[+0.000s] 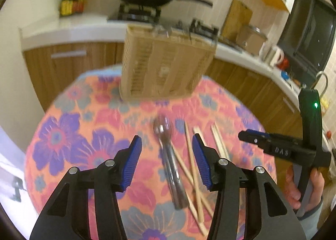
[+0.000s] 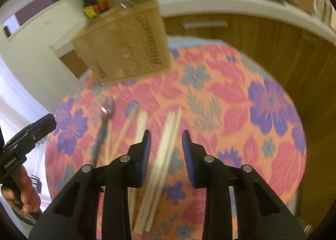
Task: Organize utensils
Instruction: 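Move both open grippers back down to the remaining utensils, then close the right gripper on one chopstick while the left gripper grasps a spoon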
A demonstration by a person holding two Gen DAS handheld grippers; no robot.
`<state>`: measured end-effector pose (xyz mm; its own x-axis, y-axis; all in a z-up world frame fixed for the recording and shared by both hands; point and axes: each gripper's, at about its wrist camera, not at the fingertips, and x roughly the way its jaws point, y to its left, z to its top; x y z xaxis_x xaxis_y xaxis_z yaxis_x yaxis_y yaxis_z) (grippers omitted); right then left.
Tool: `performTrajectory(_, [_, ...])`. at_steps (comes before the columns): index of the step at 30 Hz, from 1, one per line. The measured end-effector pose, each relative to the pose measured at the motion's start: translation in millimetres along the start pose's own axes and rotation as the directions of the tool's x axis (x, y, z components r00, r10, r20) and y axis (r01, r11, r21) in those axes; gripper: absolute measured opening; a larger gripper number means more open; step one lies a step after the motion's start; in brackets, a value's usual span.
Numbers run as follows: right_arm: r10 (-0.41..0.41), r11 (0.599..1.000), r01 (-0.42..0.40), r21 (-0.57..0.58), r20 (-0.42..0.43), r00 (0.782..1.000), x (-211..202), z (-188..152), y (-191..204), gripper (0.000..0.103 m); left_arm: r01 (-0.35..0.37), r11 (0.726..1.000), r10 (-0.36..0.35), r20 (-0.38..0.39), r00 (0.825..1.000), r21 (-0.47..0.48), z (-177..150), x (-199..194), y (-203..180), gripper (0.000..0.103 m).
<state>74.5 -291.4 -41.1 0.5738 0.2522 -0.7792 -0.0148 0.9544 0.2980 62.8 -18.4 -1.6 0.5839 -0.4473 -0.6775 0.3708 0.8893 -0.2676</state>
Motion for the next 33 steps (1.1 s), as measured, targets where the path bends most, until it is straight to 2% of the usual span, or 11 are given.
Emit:
performTrajectory(3, [0.008, 0.999, -0.007, 0.032, -0.055, 0.998, 14.3, -10.4, -11.7, 0.020, 0.005, 1.000, -0.004, -0.073, 0.997, 0.015, -10.9, 18.5, -2.0, 0.040])
performTrajectory(6, [0.015, 1.000, -0.013, 0.025, -0.082, 0.997, 22.5, -18.3, -11.4, 0.019, 0.018, 0.999, -0.012, -0.131, 0.991, 0.045, -20.5, 33.0, -8.1, 0.038])
performTrajectory(10, [0.001, 1.000, -0.001, -0.005, -0.096, 0.995, 29.6, -24.2, -3.2, 0.018, 0.017, 0.996, -0.004, -0.158, 0.987, 0.086, -25.8, 41.2, -18.1, 0.037])
performTrajectory(13, [-0.041, 0.999, 0.038, -0.033, -0.098, 0.994, 35.1, -26.6, 4.2, 0.018, -0.018, 0.994, 0.037, -0.169, 0.985, 0.111, -27.4, 49.3, -25.5, 0.037])
performTrajectory(16, [-0.076, 0.996, 0.071, -0.060, -0.086, 0.993, 34.1, -27.4, 10.3, 0.018, -0.060, 0.990, 0.084, -0.185, 0.979, 0.128, -28.2, 59.2, -29.5, 0.029])
performTrajectory(18, [-0.096, 0.993, 0.089, -0.082, -0.080, 0.992, 33.6, -27.7, 12.7, 0.017, -0.088, 0.987, 0.113, -0.190, 0.975, 0.134, -27.0, 65.3, -30.9, 0.017])
performTrajectory(20, [-0.092, 0.992, 0.085, -0.092, -0.082, 0.992, 33.3, -28.8, 14.1, 0.007, -0.113, 0.984, 0.136, -0.176, 0.975, 0.139, -27.5, 67.5, -29.8, 0.014])
performTrajectory(22, [-0.080, 0.993, 0.072, -0.093, -0.092, 0.993, 34.2, -29.6, 14.2, 0.006, -0.110, 0.986, 0.131, -0.172, 0.976, 0.125, -27.0, 66.0, -27.7, 0.011])
performTrajectory(30, [-0.059, 0.997, 0.055, -0.049, -0.091, 0.994, 25.6, -30.2, 1.4, 0.002, -0.005, 1.000, 0.007, -0.165, 0.986, 0.009, -23.0, 49.9, -7.0, 0.010])
performTrajectory(33, [-0.072, 0.997, 0.069, -0.032, -0.086, 0.994, 22.1, -29.4, -5.6, 0.002, -0.016, 1.000, 0.013, -0.155, 0.988, -0.014, -21.9, 40.5, 0.7, 0.010])
